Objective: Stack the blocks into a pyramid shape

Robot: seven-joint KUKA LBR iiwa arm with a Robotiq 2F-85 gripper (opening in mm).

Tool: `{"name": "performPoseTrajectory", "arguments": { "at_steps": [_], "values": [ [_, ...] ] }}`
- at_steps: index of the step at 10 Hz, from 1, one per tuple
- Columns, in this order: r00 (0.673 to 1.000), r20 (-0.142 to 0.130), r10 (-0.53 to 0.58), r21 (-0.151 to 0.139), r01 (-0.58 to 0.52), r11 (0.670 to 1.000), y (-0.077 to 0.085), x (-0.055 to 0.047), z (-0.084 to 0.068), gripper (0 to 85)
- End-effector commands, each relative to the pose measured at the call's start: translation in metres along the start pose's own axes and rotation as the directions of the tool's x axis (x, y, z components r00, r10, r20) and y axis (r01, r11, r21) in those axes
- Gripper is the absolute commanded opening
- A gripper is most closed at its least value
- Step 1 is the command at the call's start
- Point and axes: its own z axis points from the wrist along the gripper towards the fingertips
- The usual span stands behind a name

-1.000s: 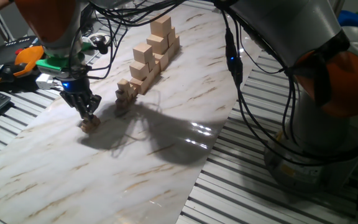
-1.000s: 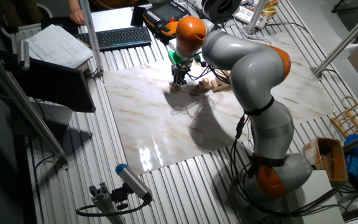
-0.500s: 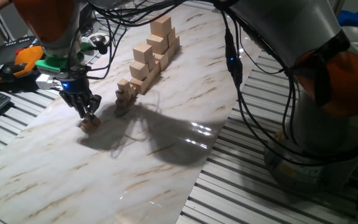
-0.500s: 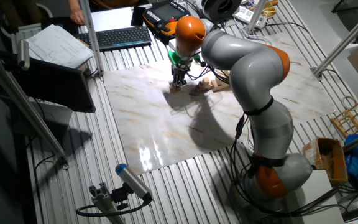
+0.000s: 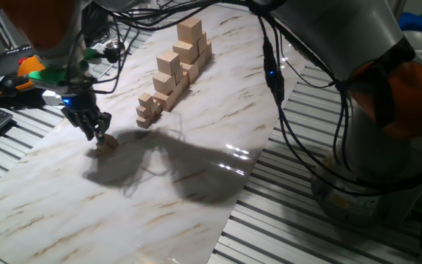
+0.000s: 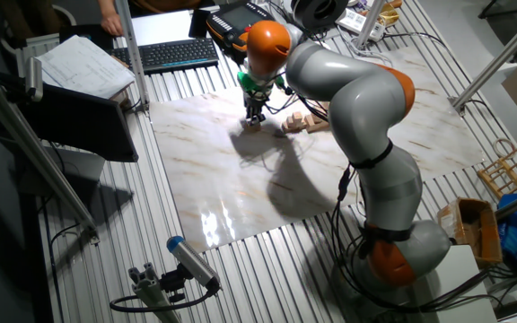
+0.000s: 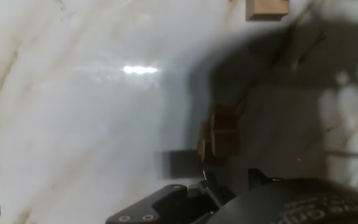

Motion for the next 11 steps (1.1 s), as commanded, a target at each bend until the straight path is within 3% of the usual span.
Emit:
{"name": "performPoseTrajectory", "arguments": {
  "at_steps": [1,3,4,6,7,9,11],
  "values": [
    [1.000,-0.004,-0.027,-0.007,0.027,1.000,-0.003,0.007,-0.005,34.0],
    [0.992,-0.017,-0.121,-0.025,0.121,0.992,-0.010,0.020,-0.014,34.0],
    [0.979,-0.022,-0.200,-0.032,0.200,0.979,-0.012,0.026,-0.018,17.0],
    [0.928,-0.021,-0.371,-0.034,0.370,0.928,-0.019,0.030,-0.023,17.0],
    [0.874,-0.024,-0.485,-0.036,0.484,0.874,-0.022,0.028,-0.027,0.0],
    [0.719,-0.112,-0.685,-0.059,0.684,0.727,-0.025,0.015,-0.040,0.0],
    [0.556,-0.126,-0.821,-0.035,0.825,0.564,-0.033,0.000,-0.056,0.0]
  ]
}}
